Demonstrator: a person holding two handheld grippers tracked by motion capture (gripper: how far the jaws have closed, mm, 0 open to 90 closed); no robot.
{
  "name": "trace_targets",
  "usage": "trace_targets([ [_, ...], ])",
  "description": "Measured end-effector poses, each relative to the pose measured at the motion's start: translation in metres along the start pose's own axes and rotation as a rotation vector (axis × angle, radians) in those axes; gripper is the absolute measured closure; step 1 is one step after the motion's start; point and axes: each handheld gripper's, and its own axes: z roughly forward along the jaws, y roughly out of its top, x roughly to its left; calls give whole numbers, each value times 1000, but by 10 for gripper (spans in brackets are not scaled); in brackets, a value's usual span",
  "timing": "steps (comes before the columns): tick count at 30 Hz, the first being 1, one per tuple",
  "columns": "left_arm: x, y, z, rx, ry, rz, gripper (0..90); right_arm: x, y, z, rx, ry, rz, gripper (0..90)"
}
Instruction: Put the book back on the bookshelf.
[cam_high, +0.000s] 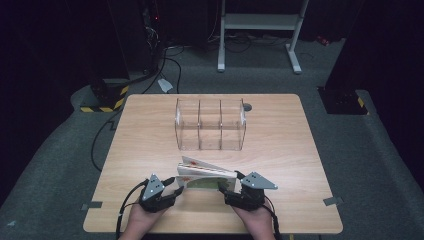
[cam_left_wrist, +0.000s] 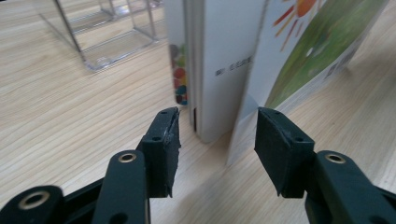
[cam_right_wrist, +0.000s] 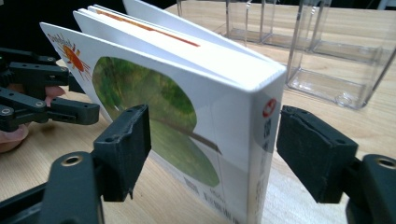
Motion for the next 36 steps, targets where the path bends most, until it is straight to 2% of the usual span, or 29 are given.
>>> trace_targets([
  [7, 8, -7, -10, 4, 44, -29, 491, -5, 7, 6, -4, 20, -19, 234],
  [13, 18, -11, -17, 6, 85, -73, 491, -7, 12, 9, -15, 38, -37, 246],
  [20, 27, -15, -23, 6, 125, -111, 491, -3, 15, 9, -45, 66, -68, 378],
  [26, 36, -17, -25, 19, 162, -145, 492, -4, 15, 8, -52, 88, -73, 464],
  [30, 41, -19, -27, 23, 168, -152, 492, -4, 15, 6, -52, 131, -116, 561],
  [36, 41, -20, -25, 36, 176, -150, 491, 0, 14, 5, -56, 142, -144, 633],
])
